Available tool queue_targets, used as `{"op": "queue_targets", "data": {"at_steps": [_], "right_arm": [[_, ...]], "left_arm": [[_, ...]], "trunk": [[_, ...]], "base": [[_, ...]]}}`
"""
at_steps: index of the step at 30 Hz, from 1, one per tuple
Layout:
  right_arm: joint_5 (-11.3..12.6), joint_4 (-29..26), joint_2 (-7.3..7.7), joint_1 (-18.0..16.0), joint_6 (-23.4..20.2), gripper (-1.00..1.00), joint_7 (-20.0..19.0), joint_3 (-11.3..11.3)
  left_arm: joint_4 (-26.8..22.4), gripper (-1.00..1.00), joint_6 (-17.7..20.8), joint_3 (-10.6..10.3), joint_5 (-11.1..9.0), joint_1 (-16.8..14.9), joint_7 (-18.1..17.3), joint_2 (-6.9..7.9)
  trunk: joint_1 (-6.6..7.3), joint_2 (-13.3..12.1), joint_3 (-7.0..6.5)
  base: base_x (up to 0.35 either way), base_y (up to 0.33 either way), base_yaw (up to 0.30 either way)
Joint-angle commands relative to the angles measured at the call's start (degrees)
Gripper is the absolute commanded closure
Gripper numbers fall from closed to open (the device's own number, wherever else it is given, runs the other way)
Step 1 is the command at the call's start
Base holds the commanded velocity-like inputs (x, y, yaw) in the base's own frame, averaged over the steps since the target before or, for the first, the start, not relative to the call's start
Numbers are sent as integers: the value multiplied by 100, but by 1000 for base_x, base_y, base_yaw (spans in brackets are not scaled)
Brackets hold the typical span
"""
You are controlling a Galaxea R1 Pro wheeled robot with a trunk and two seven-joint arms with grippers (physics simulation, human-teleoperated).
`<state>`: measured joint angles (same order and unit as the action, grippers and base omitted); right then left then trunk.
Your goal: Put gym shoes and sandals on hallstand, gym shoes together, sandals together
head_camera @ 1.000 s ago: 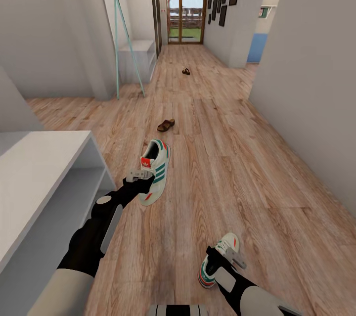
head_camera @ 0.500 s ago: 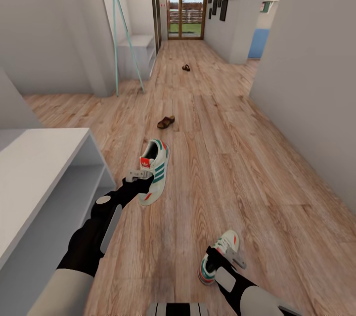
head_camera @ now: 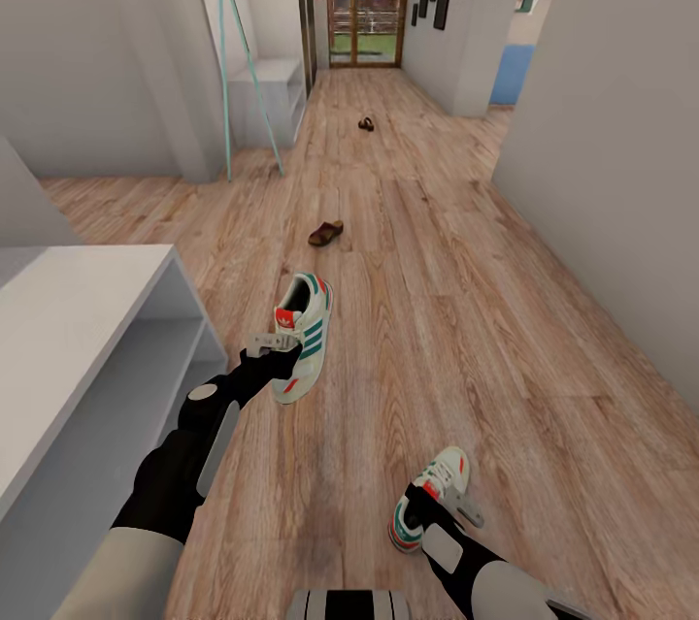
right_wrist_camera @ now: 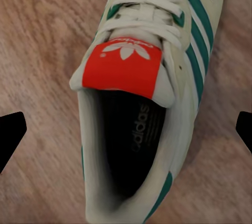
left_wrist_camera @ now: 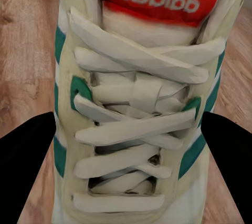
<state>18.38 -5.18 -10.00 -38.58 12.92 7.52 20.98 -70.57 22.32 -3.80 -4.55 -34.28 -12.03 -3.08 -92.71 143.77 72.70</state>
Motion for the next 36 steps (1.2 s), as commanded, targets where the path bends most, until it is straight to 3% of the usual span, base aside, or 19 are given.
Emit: {"op": "queue_targets", "data": {"at_steps": [1,24,36], "right_arm": [[0,0,0,0,0,-100,0,-1],[-1,0,0,0,0,-100,3,-2],[-1,0,0,0,0,-100,0,-4]], "left_arm": [[0,100,0,0,-2,0,-1,0],[0,100,0,4,-2,0,-1,8],[7,100,4,119,-2,0,-1,2]], "trunk": [[0,0,9],[0,0,59],[0,0,59]], "base": [[0,0,43],[0,0,13],[0,27,0]]}}
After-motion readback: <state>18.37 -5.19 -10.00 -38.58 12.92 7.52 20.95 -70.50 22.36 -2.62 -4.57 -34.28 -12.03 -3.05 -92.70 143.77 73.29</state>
